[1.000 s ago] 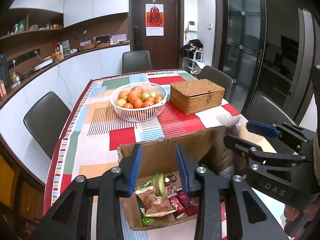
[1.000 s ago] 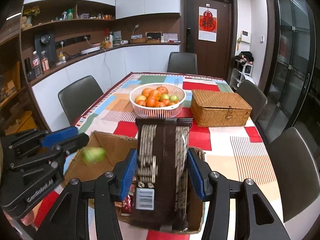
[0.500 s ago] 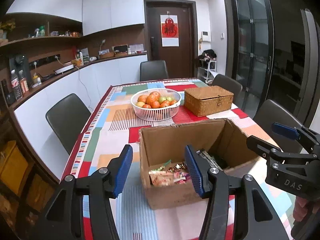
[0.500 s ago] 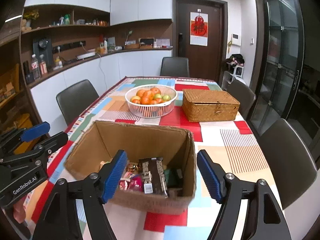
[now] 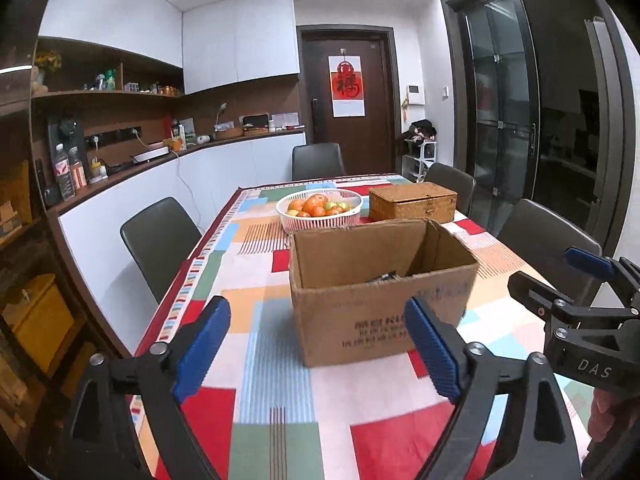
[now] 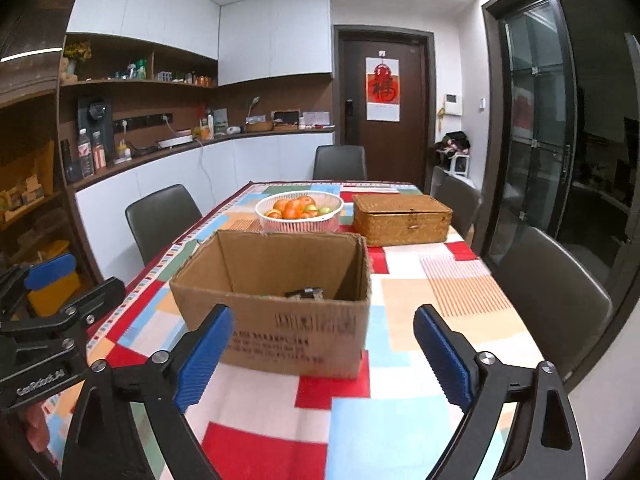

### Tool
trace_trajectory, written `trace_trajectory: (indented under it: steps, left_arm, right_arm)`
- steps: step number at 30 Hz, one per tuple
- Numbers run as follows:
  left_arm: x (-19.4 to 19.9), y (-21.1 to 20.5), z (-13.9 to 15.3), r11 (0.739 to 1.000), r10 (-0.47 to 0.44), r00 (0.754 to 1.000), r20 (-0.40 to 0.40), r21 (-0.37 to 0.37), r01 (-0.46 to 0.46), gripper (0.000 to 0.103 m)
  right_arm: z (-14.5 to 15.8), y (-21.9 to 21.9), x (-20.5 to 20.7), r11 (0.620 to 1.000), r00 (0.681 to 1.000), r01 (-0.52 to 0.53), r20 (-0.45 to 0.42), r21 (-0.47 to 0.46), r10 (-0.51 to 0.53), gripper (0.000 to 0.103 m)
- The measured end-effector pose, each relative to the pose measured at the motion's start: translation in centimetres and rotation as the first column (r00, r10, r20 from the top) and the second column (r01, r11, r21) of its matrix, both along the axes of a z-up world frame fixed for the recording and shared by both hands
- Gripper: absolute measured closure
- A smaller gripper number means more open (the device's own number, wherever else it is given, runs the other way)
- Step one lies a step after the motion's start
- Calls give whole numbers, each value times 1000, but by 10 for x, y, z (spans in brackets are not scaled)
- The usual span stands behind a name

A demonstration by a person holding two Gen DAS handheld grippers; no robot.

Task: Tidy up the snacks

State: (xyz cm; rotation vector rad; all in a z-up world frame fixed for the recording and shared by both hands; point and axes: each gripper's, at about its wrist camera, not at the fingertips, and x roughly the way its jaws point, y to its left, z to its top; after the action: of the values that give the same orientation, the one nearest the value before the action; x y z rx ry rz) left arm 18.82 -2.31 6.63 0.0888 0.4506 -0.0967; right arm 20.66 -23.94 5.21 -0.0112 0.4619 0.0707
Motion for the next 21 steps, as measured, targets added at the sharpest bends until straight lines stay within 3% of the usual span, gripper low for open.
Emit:
trace_trajectory:
  steps: [4,21]
  left_arm:
    - [-23,3,-4,1000,14,1000,17,-17,-13,3]
    - [-69,4,-18,999,28,999,41,-26,-27,0]
  right_arm:
    - [-5,-2,-22,1000,1000,23,9,-10,-23,8]
    - [-19,-8,-78,998,998,64,28,5,-64,8]
